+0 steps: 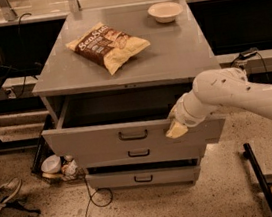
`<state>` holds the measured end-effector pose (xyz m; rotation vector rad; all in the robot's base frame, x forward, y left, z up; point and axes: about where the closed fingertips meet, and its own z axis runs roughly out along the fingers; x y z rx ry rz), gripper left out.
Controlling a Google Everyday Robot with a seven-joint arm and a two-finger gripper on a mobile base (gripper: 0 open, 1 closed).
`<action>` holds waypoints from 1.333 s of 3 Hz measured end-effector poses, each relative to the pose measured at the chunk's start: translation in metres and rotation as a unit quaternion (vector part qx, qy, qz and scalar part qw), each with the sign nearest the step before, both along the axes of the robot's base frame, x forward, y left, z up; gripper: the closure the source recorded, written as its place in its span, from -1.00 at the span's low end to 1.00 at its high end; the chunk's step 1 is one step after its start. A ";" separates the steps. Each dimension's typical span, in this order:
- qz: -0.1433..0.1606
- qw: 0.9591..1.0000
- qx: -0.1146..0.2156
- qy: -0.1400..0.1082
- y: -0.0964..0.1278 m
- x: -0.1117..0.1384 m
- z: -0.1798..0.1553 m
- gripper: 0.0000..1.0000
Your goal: Open top drawer
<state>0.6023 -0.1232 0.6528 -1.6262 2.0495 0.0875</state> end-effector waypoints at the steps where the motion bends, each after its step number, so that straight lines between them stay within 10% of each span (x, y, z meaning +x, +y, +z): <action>1: 0.001 1.000 -0.001 0.001 0.001 -0.001 -0.002 0.00; 4: -0.005 1.000 -0.007 0.006 -0.002 -0.021 -0.005 1.00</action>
Offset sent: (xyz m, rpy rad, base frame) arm -0.0290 -0.0126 -0.0236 -0.0761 0.0171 0.0218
